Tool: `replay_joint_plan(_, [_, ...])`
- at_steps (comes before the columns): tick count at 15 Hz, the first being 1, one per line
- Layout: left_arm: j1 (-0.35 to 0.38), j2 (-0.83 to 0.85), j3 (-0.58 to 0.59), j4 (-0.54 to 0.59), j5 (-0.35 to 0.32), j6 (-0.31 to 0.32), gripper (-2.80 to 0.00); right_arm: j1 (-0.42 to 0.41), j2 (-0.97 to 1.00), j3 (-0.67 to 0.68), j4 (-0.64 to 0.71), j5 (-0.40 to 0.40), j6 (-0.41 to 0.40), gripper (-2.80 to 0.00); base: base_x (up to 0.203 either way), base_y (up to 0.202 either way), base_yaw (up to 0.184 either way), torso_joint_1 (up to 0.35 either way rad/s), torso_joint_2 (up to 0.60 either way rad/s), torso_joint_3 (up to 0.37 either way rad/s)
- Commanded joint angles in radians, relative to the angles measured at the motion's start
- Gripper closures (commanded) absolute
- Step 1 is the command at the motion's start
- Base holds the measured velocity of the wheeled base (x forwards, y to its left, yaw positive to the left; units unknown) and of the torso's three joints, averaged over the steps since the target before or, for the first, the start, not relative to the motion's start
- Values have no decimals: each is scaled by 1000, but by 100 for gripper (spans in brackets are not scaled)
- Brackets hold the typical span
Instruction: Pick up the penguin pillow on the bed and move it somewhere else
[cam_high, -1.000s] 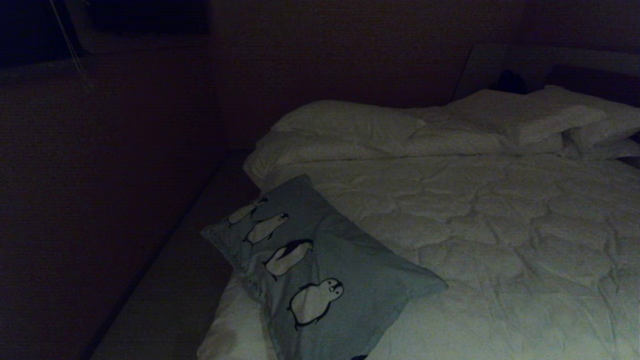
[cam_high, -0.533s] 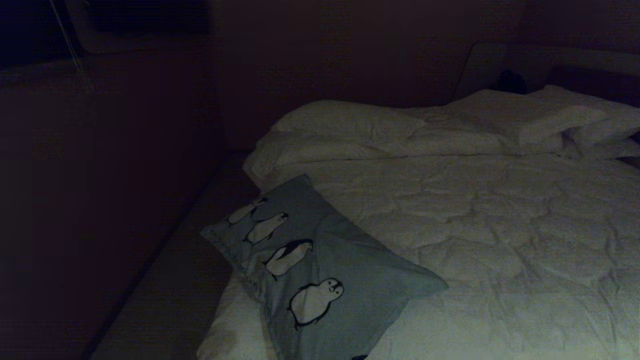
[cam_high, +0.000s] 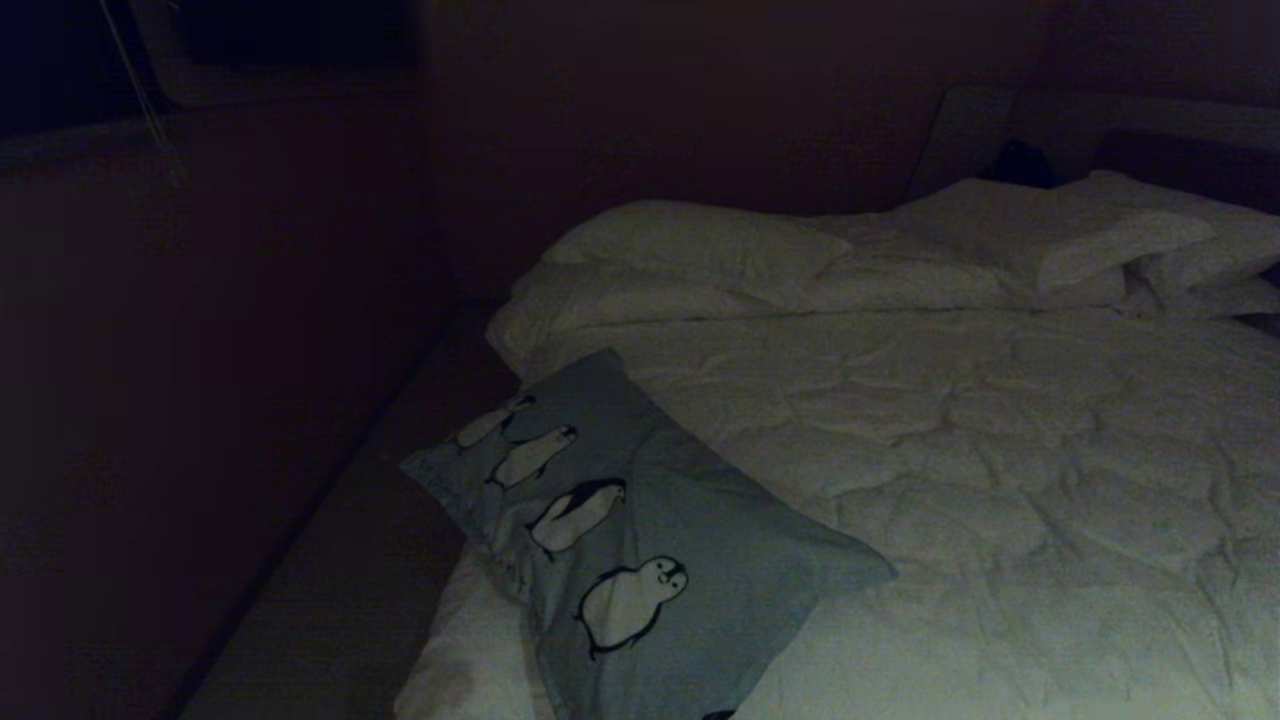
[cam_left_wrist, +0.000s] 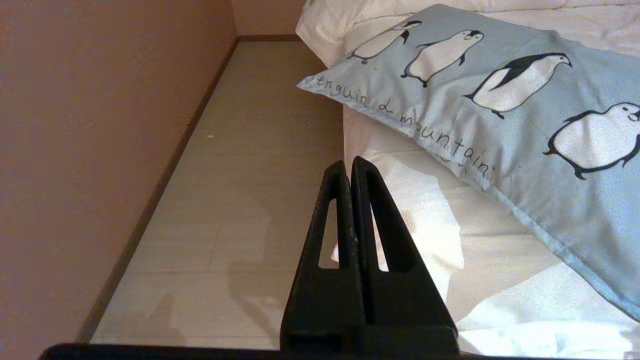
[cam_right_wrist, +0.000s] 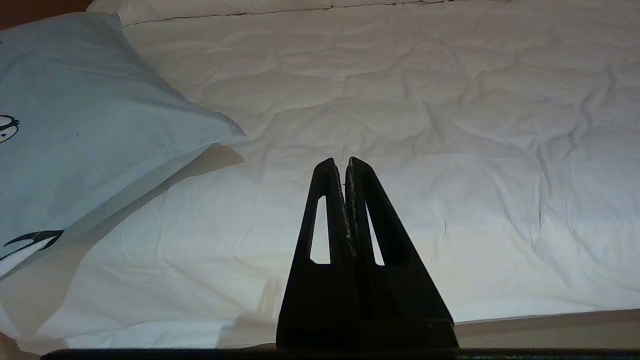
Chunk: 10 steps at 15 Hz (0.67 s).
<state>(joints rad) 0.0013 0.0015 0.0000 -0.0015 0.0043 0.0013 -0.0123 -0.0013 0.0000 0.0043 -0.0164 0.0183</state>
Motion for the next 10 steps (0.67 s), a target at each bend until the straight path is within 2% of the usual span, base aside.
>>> replay_joint_plan(1, [0,0,0,0,0,0,0,0,1,0,-1,0,-1,0,0,0,0,0,0,0])
replay_joint_plan(10, [0,0,0,0,0,0,0,0,1,0,-1,-2,2,0,0,0,0,0,0,0])
